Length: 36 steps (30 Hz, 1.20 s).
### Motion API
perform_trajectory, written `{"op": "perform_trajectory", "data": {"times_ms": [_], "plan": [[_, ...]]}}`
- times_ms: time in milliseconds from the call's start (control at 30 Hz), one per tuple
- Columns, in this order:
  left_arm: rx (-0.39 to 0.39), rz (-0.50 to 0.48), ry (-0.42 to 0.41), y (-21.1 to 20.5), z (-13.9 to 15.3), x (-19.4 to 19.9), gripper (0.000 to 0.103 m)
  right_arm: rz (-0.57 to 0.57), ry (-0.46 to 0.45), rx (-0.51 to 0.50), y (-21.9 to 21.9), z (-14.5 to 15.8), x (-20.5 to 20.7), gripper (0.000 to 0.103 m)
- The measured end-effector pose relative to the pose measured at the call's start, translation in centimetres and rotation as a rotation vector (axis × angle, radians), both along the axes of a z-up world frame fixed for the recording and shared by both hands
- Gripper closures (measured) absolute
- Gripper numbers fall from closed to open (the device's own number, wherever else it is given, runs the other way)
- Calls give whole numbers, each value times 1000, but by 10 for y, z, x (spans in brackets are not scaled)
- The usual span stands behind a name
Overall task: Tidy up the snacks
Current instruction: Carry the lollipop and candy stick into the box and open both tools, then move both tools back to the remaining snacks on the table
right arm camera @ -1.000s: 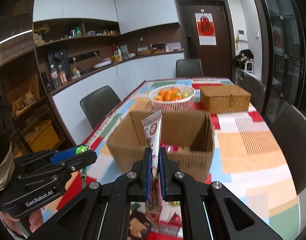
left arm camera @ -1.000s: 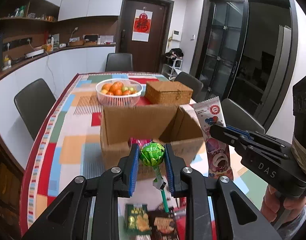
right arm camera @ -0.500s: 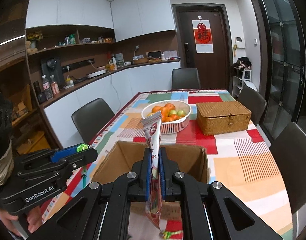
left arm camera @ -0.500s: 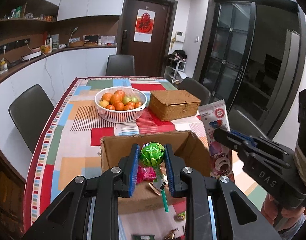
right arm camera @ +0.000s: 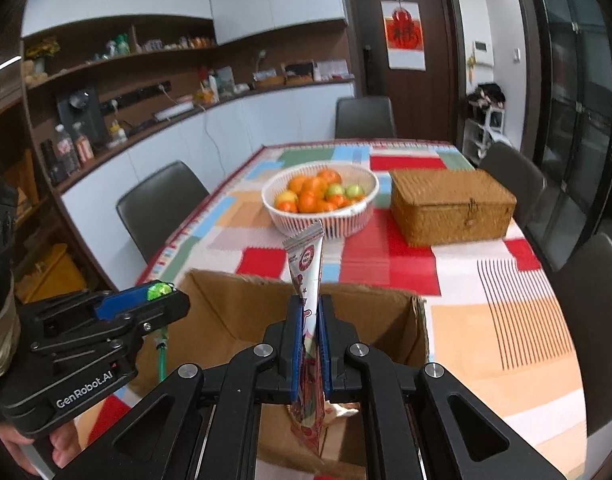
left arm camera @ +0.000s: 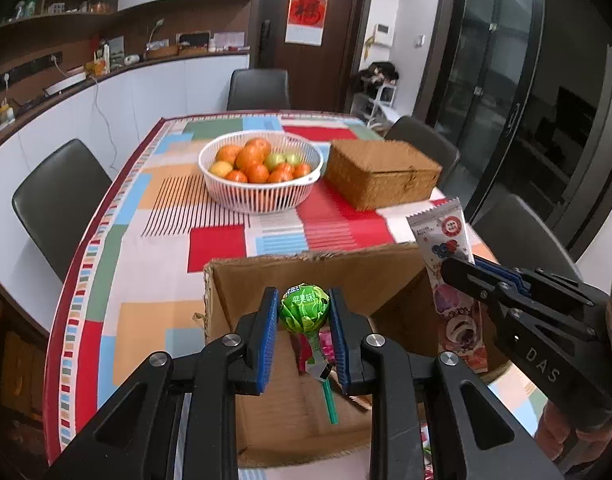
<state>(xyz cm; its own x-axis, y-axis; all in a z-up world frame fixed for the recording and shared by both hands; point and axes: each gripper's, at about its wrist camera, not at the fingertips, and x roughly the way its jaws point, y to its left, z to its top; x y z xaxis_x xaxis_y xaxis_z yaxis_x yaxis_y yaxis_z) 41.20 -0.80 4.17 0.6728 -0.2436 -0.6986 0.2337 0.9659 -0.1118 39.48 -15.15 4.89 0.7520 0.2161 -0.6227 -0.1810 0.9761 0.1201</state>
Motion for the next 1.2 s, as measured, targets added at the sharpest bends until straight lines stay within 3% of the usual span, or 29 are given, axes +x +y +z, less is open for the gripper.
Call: {"op": "perform_trajectory", "data": {"times_ms": [133, 167, 200, 233, 800, 933, 1200], "plan": [[13, -8, 10, 0, -4, -5, 58, 8, 49, -20, 1, -15, 6, 90], [20, -8, 4, -1, -4, -8, 52, 5, 57, -27, 1, -16, 6, 85], [27, -7, -5, 0, -3, -13, 51, 2, 65, -33, 0, -18, 5, 69], [30, -6, -14, 0, -1, -17, 50, 2, 63, -32, 0, -18, 3, 60], [35, -26, -136, 6, 25, -128, 39, 89, -43, -46, 4, 7, -96, 60], [66, -7, -146, 9, 20, -151, 33, 103, -43, -70, 5, 3, -115, 60], [112, 12, -100, 18, -9, -191, 32, 111, 2, -132, 8, -17, -144, 60]]}}
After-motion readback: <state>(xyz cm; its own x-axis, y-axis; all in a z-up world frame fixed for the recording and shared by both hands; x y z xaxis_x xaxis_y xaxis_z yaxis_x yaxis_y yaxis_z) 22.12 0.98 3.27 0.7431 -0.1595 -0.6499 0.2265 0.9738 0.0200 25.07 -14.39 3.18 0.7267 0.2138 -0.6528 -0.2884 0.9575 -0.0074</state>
